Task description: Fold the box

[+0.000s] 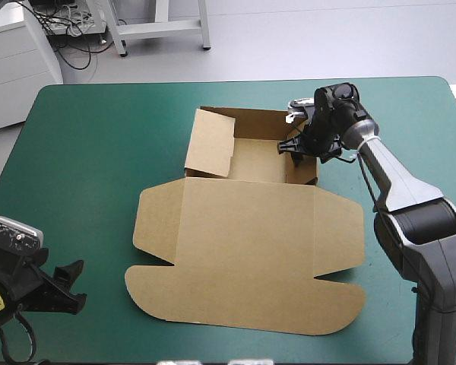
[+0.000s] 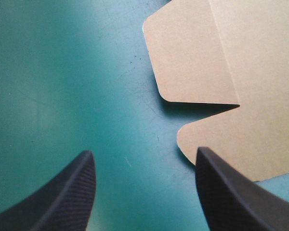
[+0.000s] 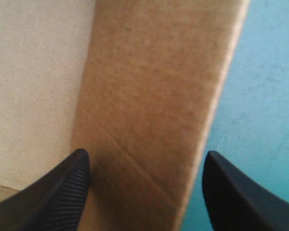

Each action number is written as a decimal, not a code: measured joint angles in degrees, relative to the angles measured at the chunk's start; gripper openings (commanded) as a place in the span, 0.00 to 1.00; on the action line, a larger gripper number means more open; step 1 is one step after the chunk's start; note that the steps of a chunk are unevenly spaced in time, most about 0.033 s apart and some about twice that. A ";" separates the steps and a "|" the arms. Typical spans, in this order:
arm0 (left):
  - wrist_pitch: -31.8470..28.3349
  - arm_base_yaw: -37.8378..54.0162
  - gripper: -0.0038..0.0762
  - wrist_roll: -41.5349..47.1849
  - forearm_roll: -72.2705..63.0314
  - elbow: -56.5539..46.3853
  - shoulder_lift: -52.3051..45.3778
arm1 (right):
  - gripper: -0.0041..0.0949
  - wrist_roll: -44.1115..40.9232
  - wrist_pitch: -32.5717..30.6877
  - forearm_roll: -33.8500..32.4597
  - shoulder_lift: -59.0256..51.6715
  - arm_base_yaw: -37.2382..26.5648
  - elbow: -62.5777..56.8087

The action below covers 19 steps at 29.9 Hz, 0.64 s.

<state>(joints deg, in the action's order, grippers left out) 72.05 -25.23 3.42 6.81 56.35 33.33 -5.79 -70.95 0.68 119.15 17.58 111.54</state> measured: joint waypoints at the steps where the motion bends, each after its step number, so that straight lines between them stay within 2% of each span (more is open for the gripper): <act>1: 0.00 0.00 0.58 0.00 0.00 -0.06 0.00 | 0.35 -0.05 0.00 0.34 0.42 0.00 0.00; 5: 0.00 0.00 0.58 0.00 0.00 -0.11 0.00 | 0.02 0.03 0.13 0.71 1.36 0.00 0.00; 11: 0.00 0.00 0.58 0.00 0.00 -0.11 0.00 | 0.02 3.04 0.81 0.54 1.37 0.07 0.00; 19: 0.00 0.00 0.51 0.00 0.00 -0.11 0.00 | 0.02 4.96 0.47 -7.67 1.37 0.40 0.00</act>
<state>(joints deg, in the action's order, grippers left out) 72.05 -25.23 3.42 6.81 56.24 33.33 -0.83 -70.48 -6.99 120.53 17.99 111.54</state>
